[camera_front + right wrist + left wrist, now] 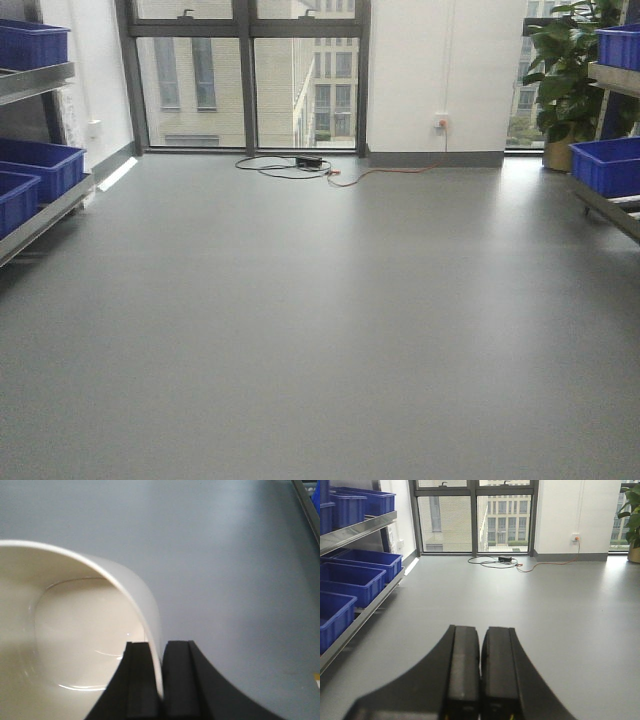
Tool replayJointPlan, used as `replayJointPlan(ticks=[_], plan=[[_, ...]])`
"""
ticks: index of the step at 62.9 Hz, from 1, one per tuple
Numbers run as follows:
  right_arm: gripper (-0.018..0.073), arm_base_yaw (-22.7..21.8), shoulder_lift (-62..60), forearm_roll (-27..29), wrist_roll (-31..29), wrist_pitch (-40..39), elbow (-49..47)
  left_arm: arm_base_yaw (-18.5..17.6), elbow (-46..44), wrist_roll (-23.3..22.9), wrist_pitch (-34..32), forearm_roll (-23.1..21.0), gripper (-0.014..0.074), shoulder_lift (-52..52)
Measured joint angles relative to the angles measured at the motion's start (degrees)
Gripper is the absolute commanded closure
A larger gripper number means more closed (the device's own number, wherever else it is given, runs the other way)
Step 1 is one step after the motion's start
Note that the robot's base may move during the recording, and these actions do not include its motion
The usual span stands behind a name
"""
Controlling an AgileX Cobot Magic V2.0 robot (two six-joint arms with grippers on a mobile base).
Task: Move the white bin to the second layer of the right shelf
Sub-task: 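Drive past the blue crate racks toward the roller shelf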
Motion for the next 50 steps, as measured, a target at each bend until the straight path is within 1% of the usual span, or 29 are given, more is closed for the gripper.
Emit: replayJointPlan(ticks=[50], plan=[[0.0504,0.0,0.0,0.1,0.0,0.1,0.0,-0.1,0.0,0.0,0.0,0.0,0.0512,0.0]])
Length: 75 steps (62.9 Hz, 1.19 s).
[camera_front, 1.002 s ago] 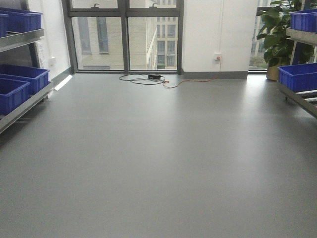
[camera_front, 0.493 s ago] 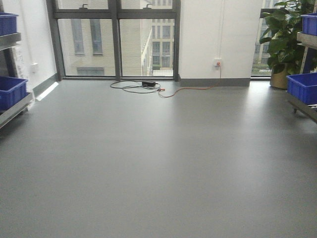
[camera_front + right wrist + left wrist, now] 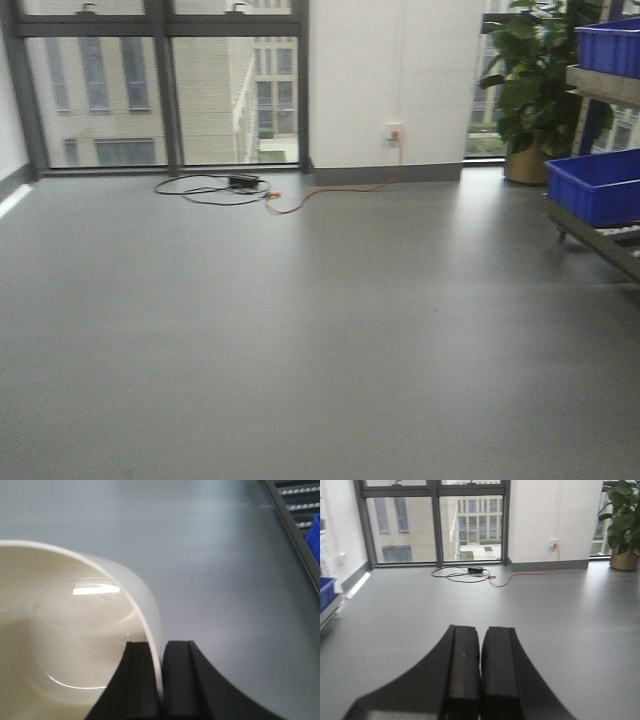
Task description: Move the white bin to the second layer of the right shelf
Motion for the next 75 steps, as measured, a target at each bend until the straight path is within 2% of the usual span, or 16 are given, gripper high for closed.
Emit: replayJointPlan(ticks=[75], plan=[[0.0504,0.0,0.0,0.2,0.0,0.0,0.0,0.0,0.0,0.0,0.0,0.0,0.0512,0.0]])
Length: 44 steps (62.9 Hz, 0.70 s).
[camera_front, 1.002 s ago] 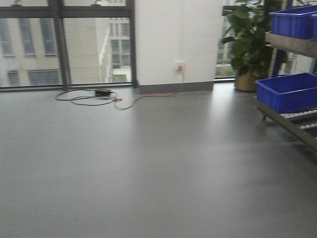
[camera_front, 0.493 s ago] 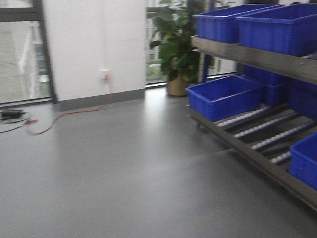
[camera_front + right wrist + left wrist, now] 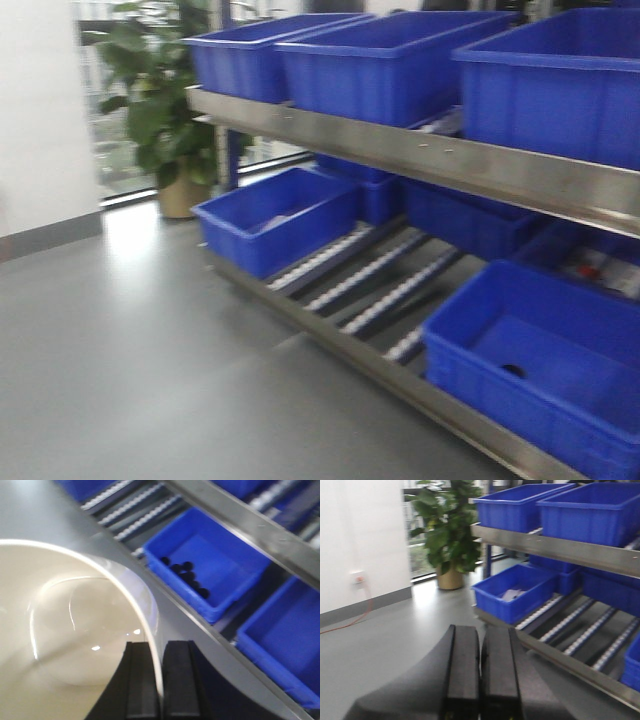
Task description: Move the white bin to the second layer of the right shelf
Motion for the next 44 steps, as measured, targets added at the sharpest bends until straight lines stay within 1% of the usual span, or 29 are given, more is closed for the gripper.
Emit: replayJointPlan(ticks=[44], plan=[[0.0504,0.0,0.0,0.0,0.0,0.0,0.0,0.0,0.0,0.0,0.0,0.0,0.0512,0.0]])
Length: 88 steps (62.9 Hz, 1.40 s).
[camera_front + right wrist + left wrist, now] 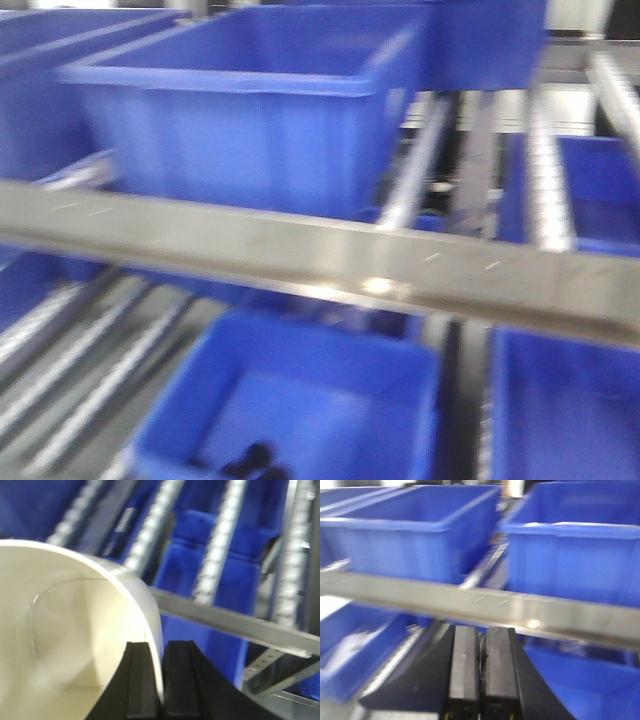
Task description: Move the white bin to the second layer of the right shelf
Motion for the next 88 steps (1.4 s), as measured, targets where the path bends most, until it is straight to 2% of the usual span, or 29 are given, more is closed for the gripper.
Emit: replayJointPlan(ticks=[88], plan=[[0.0504,0.0,0.0,-0.1,0.0,0.0,0.0,0.0,0.0,0.0,0.0,0.0,0.0512,0.0]])
